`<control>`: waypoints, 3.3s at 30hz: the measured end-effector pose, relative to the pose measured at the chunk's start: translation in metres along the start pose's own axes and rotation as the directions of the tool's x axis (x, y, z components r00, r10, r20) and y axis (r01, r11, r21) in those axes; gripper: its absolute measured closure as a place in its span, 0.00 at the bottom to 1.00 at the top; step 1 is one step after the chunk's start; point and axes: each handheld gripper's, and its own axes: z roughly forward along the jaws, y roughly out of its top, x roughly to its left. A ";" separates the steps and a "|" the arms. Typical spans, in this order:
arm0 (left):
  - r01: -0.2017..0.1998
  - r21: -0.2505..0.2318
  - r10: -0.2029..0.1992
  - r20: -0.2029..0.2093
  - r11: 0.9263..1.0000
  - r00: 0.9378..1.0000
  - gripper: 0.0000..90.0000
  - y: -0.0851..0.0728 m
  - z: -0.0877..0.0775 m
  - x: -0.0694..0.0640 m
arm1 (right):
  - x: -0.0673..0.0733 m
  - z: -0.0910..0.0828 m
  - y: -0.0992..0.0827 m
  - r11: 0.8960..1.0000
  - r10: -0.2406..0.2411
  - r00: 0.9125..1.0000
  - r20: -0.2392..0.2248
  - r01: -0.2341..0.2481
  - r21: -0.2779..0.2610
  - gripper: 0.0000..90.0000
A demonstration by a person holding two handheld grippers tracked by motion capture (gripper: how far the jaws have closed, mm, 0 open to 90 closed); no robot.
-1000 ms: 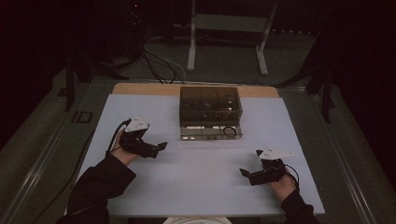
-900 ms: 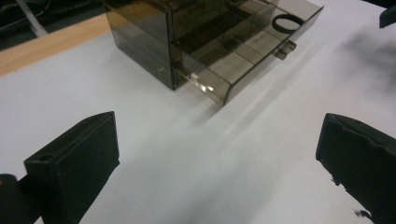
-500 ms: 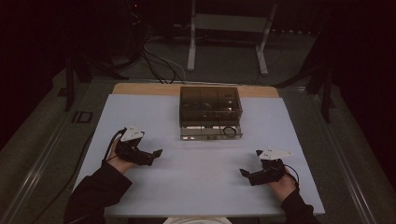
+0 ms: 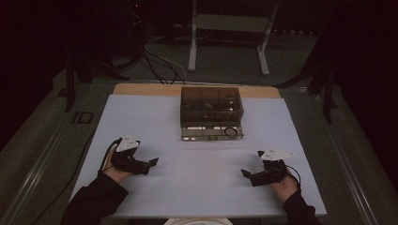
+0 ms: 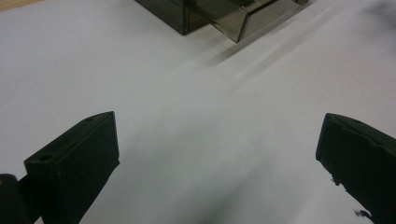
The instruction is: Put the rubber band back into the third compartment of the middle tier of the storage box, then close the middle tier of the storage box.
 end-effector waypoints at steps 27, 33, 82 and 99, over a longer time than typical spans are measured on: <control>-0.008 0.018 0.009 -0.039 1.000 0.999 0.01 -0.032 -0.011 -0.001 | 0.002 0.002 0.000 1.000 -0.011 1.000 -0.003 0.011 0.007 0.00; 0.004 0.016 -0.003 -0.042 1.000 0.999 0.01 -0.034 -0.011 0.000 | 0.001 0.002 0.000 1.000 -0.008 1.000 -0.003 0.008 0.004 0.00; -0.005 0.026 0.005 -0.029 1.000 1.000 0.01 -0.032 -0.008 -0.001 | 0.009 -0.015 0.030 0.999 0.003 0.995 0.100 0.002 -0.050 0.00; -0.008 0.028 0.009 -0.032 1.000 0.999 0.01 -0.031 -0.008 -0.002 | 0.023 -0.009 0.052 0.997 -0.003 0.990 0.141 0.013 -0.070 0.00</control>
